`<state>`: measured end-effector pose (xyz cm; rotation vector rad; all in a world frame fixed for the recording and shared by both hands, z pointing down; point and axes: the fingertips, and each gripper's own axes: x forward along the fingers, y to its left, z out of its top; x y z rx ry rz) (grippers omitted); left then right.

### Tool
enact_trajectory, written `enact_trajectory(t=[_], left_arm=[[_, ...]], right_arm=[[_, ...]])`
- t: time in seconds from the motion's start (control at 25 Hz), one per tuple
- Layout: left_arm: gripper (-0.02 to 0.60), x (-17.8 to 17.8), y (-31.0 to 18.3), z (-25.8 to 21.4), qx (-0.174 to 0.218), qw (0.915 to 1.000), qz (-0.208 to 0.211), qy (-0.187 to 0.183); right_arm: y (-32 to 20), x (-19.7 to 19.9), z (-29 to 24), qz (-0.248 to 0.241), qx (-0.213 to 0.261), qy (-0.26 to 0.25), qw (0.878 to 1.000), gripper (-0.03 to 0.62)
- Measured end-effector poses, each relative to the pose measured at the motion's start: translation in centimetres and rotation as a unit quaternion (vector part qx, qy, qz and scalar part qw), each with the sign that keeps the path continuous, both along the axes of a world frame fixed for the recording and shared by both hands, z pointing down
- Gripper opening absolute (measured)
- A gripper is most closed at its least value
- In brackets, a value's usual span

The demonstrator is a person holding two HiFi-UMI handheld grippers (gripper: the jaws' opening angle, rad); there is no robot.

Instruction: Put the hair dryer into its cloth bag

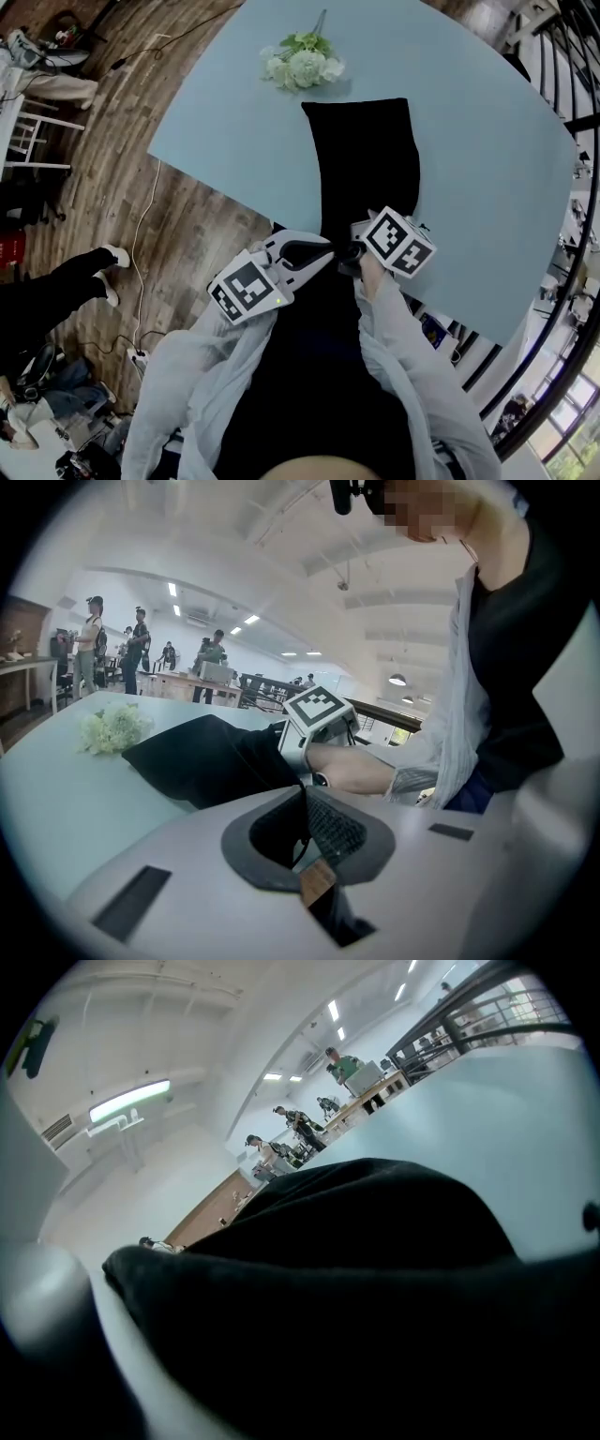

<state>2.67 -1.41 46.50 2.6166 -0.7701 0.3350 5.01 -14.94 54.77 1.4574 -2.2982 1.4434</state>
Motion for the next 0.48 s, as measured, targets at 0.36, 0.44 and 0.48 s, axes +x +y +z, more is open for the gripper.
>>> enact_trajectory(t=[0.36, 0.44, 0.48], left_arm=[[0.029, -2.3, -1.8, 2.7, -0.029, 0.9989, -0.036, -0.013], [0.029, -2.6, -1.9, 3.1, -0.034, 0.9984, -0.041, -0.017], [0.029, -2.6, -1.9, 3.2, -0.036, 0.9983, -0.043, -0.018]], right_arm=[[-2.5, -2.5, 3.2, -0.023, 0.005, 0.117, 0.993, 0.225], [-2.5, -3.1, 3.6, -0.036, 0.002, 0.132, 0.991, 0.239], [-2.4, -3.1, 3.6, -0.040, 0.003, 0.135, 0.990, 0.241]])
